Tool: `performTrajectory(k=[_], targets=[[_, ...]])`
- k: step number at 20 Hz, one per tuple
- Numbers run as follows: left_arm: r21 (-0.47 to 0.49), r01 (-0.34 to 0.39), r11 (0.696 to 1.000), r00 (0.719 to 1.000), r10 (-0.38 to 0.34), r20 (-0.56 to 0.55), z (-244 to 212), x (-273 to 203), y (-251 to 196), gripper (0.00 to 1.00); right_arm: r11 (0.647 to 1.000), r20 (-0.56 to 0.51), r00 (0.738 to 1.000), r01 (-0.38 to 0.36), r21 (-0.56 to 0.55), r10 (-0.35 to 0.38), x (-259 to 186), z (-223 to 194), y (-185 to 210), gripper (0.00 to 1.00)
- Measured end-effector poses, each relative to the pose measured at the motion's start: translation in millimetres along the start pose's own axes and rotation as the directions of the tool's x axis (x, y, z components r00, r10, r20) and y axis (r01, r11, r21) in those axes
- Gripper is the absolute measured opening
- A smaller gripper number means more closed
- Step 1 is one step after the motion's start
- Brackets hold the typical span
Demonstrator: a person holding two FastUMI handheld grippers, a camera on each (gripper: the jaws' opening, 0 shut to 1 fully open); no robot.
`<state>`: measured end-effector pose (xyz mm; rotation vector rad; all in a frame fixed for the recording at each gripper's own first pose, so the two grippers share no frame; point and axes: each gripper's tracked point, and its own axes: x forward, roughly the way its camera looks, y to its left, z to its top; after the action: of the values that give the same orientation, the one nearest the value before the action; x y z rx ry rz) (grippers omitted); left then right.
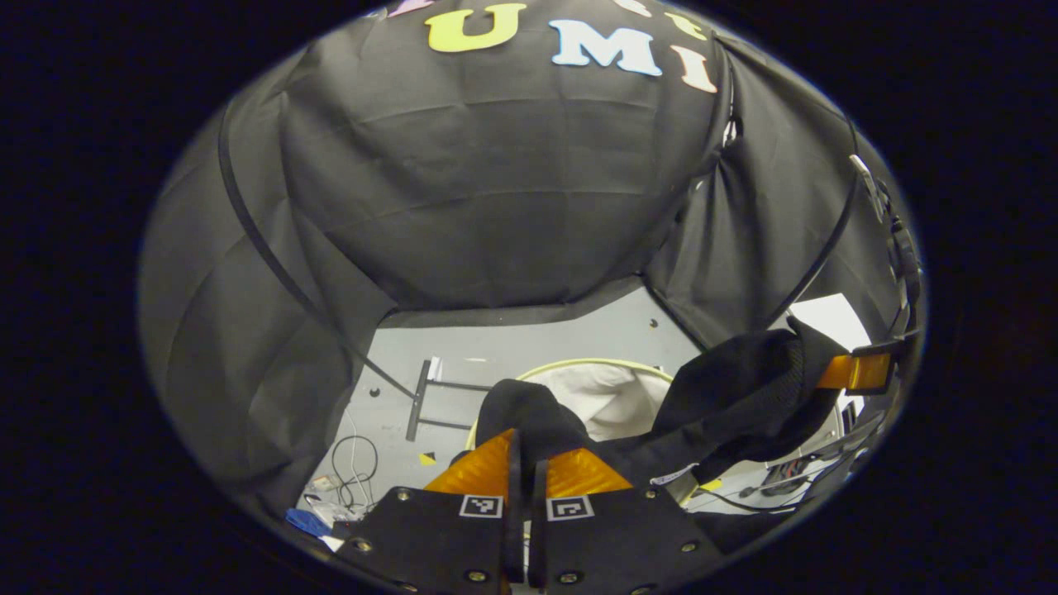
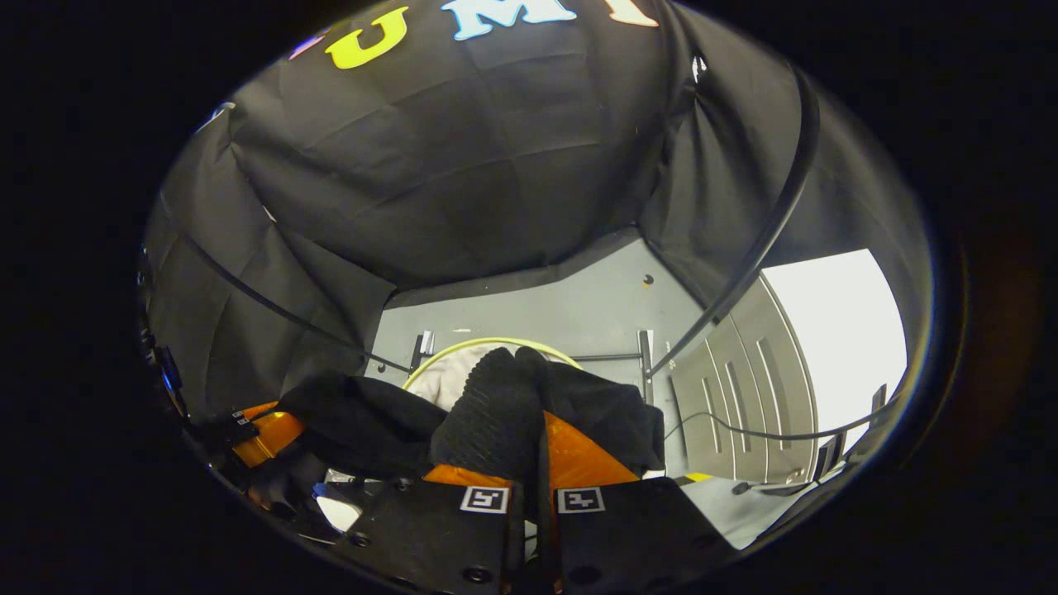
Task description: Grasp the clothes on the hanger with both hands and then place them into the laundry hamper below.
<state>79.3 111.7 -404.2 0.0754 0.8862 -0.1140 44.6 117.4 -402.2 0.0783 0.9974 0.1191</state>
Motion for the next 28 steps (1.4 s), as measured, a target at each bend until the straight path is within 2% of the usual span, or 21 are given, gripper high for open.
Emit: performTrajectory(k=[1,4,5,6,10,14,15,16,21,23,25,26,27,28], targets=[[-0.018,-0.004,1.0,1.0,0.003,-0.013,-6.9,1.8,1.9,0.05,1.0,-0.012,1.0,-0.009,0.007,0.009,-1.8,-2.8,2.0,0.08],[-0.082,-0.008,0.997,0.999,0.004,-0.041,-19.0,3.1,3.6,0.07,1.0,-0.037,0.999,0.0,-0.015,-0.001,-5.6,-12.3,-2.4,0.06],[-0.107,0.009,0.994,0.999,-0.014,-0.048,-21.3,0.4,-1.1,0.11,1.0,-0.047,0.999,-0.004,-0.022,0.003,-6.5,-16.2,-2.0,0.12],[-0.134,0.028,0.991,0.998,-0.035,-0.055,-25.1,-4.4,-5.3,0.11,1.0,-0.06,0.998,-0.013,-0.024,0.011,-8.3,-21.2,-0.1,0.29],[-0.146,-0.038,0.989,0.996,0.026,-0.081,-35.6,-9.2,14.1,0.94,0.999,-0.052,0.998,-0.022,-0.041,0.019,-16.5,-20.1,6.3,0.98],[-0.116,-0.073,0.991,0.997,0.067,-0.049,-22.3,-41.2,18.7,0.95,0.997,-0.006,1.0,-0.008,-0.074,0.008,-35.4,-6.3,4.7,0.99],[-0.102,-0.081,0.991,0.996,0.078,-0.034,-16.5,-50.5,18.6,0.94,0.997,0.009,1.0,-0.005,-0.076,0.006,-40.9,-0.9,2.7,0.94],[-0.09,-0.085,0.992,0.996,0.085,-0.015,-7.6,-58.4,17.2,0.95,0.997,0.028,1.0,-0.002,-0.072,0.004,-46.8,5.3,1.0,0.99],[-0.064,-0.1,0.993,0.988,0.107,0.111,45.5,-118.6,9.0,0.94,0.999,0.148,0.989,0.023,-0.049,-0.015,-83.0,44.9,-12.7,0.99],[-0.069,-0.096,0.993,0.981,0.106,0.161,66.9,-141.1,5.5,0.95,0.999,0.208,0.978,0.026,-0.042,-0.017,-100.7,63.5,-15.5,0.99],[-0.062,-0.061,0.996,0.973,0.073,0.217,94.2,-166.5,-6.3,0.95,0.999,0.277,0.961,0.028,-0.034,-0.017,-120.0,83.5,-16.3,0.99],[-0.041,-0.04,0.998,0.968,0.049,0.247,108.8,-178.4,-15.4,0.94,0.999,0.31,0.95,0.027,-0.03,-0.017,-129.8,92.2,-15.8,0.94],[-0.021,-0.031,0.999,0.96,0.035,0.276,119.6,-187.9,-17.7,0.95,0.999,0.343,0.939,0.028,-0.029,-0.016,-139.5,102.3,-14.9,0.99],[0.001,-0.023,1.0,0.95,0.021,0.311,135.4,-201.6,-22.0,0.95,0.999,0.374,0.927,0.03,-0.029,-0.017,-149.1,109.7,-14.9,0.99]])
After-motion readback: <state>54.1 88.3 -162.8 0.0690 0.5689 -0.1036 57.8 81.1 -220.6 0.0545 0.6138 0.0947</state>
